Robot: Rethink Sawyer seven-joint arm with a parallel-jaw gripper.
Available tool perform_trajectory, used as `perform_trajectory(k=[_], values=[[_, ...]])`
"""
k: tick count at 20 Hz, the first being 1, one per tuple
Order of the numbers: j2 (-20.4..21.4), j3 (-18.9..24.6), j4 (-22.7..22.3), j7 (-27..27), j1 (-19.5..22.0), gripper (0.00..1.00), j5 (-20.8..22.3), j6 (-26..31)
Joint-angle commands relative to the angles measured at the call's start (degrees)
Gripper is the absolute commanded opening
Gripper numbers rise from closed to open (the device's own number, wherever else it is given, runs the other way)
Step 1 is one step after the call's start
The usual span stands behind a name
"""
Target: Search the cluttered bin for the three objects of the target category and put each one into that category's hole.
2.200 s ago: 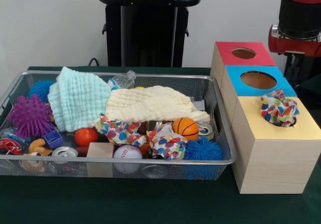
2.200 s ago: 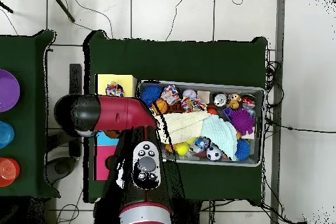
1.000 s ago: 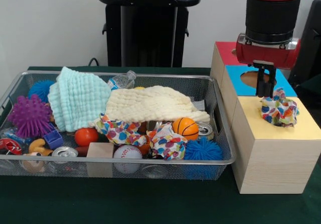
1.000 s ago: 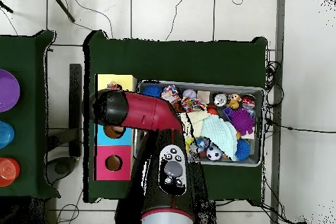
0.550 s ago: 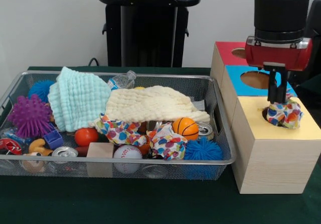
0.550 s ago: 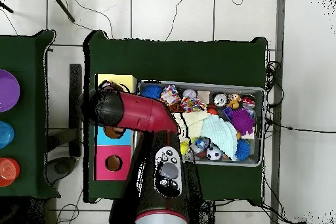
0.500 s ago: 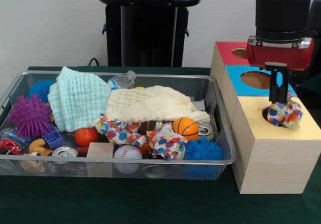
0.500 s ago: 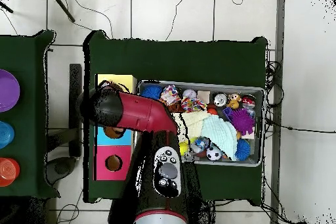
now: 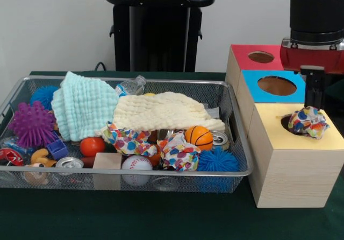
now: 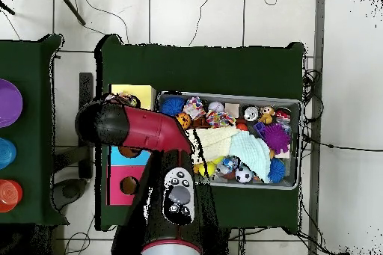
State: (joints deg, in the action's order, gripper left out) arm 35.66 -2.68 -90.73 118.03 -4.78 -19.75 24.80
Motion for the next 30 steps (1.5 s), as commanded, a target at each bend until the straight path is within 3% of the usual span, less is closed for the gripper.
perform_trajectory(k=[1, 4, 9, 21, 26, 30], values=[[-4.5, 2.4, -3.8, 10.6, -0.7, 0.00, -0.2, -5.4], [-5.8, 0.0, -2.7, 11.9, -2.4, 0.00, 0.3, -7.2], [-8.4, -5.9, 1.0, 14.3, -6.5, 0.00, -0.7, -4.9], [-8.4, -5.9, -1.2, 11.5, -5.8, 0.00, -0.7, -8.0], [-9.9, -7.8, 0.1, 12.5, -7.0, 0.00, -0.8, -8.8], [-11.1, -7.0, 0.1, 12.0, -6.3, 0.00, -0.7, -12.4]])
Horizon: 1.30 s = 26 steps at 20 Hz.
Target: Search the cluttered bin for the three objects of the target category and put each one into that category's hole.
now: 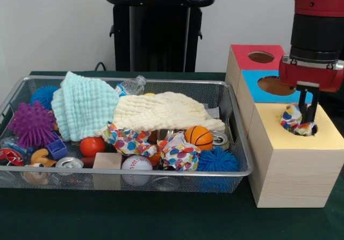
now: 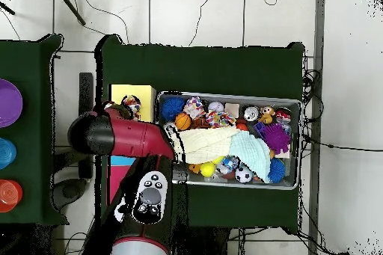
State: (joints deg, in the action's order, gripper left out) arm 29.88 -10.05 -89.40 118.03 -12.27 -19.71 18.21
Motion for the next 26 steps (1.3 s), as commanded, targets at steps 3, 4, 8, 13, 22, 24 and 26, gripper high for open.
perform_trajectory(k=[3, 4, 8, 13, 22, 24, 26], values=[[-6.9, -0.1, -0.1, 12.1, 1.0, 0.00, -1.1, -7.6], [-7.3, 0.2, 0.1, 12.0, 1.2, 0.00, -1.2, -8.4], [-9.1, 0.5, 1.5, 11.5, 1.5, 0.00, -1.5, -10.7], [-10.0, 1.5, 2.9, 10.8, 2.2, 0.00, -2.2, -10.6], [-4.7, 1.3, 4.2, 12.1, 2.1, 0.00, -4.5, 4.5], [-3.6, 0.7, 4.4, 13.4, 1.3, 0.00, -5.0, 7.9], [-2.6, 0.5, 4.4, 14.1, 0.8, 0.00, -5.5, 10.7]])
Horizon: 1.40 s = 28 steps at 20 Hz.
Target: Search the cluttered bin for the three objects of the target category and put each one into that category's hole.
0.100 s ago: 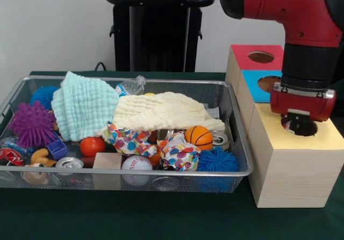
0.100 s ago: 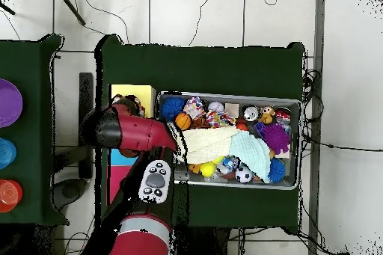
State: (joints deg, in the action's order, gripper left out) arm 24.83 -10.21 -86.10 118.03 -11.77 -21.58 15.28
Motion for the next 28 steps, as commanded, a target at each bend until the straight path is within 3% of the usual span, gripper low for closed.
perform_trajectory(k=[1, 13, 18, 23, 28], values=[[2.9, 0.6, 1.1, 14.5, 0.0, 0.00, -3.8, 15.0], [6.5, 1.5, -1.0, 13.6, -0.5, 0.00, -4.9, 20.9], [8.7, 3.6, -4.8, 8.5, 2.7, 0.00, -4.3, 19.1], [8.9, 4.1, -4.7, 6.0, 3.6, 0.00, -2.8, 19.6], [10.1, 6.4, -7.0, -0.5, 8.0, 0.00, -0.4, 17.5]])
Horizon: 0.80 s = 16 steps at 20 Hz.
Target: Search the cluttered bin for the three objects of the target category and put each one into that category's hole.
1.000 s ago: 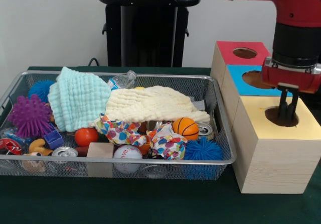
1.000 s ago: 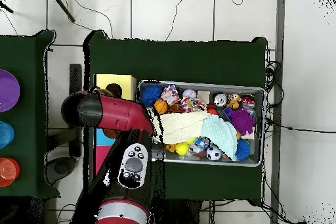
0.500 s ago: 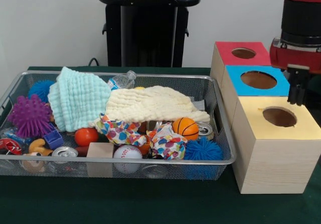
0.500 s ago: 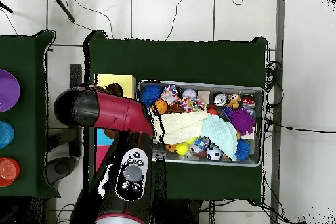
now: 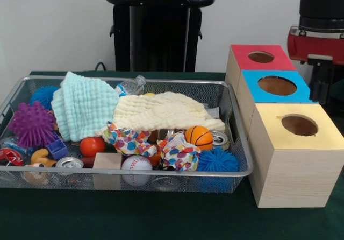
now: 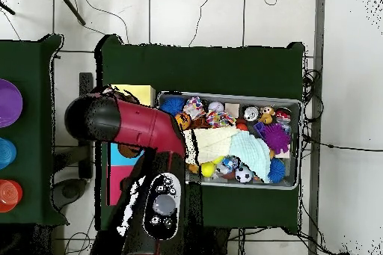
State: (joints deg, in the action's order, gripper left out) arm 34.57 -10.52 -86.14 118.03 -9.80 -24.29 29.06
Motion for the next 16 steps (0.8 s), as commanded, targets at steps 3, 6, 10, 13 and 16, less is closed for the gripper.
perform_trajectory(k=[3, 6, 10, 13, 16], values=[[1.1, 8.8, -8.1, -4.6, 9.4, 0.00, 4.5, 2.8], [2.1, 10.9, -10.0, -6.3, 12.1, 0.00, 6.5, 0.7], [3.6, 13.5, -13.3, -7.1, 15.7, 0.00, 8.7, -2.2], [5.0, 15.4, -16.0, -7.4, 18.8, 0.00, 10.9, -3.9], [5.7, 17.2, -18.3, -6.7, 21.4, 0.00, 13.1, -6.9]])
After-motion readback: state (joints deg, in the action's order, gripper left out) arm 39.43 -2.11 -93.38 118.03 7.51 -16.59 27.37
